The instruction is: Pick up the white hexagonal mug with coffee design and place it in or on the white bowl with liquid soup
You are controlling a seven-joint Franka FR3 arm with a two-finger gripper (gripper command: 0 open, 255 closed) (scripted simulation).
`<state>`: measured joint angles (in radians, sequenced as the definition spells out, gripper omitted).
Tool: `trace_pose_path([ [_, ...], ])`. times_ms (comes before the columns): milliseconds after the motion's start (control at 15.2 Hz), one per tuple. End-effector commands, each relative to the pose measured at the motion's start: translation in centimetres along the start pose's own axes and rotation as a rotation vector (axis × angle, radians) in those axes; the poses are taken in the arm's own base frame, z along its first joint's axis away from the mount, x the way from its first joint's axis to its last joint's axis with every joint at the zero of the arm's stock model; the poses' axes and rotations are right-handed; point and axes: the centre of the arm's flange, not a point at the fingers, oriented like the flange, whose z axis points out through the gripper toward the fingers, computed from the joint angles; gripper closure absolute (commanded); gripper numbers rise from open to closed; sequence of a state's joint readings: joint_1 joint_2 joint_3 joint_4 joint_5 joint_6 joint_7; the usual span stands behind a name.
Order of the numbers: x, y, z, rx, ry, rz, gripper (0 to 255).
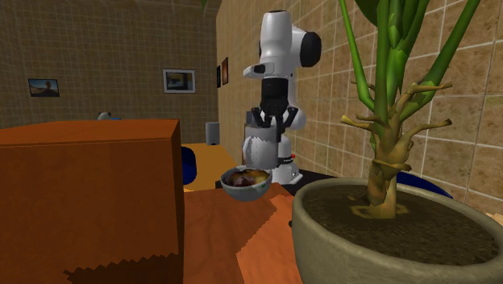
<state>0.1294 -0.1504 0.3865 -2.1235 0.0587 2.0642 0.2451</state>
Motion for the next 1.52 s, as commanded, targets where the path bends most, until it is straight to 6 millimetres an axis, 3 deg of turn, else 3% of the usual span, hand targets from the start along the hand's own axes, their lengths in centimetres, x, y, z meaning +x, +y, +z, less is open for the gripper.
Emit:
trace_pose_path([
  [0,-2.0,1.6,-0.5,0.001,0.001,0.000,255],
  [726,-13.5,11.0,-3.4,0.001,0.001,0.000,255],
  [1452,-14.0,11.1,2.4,0.001,0.001,0.000,255],
])
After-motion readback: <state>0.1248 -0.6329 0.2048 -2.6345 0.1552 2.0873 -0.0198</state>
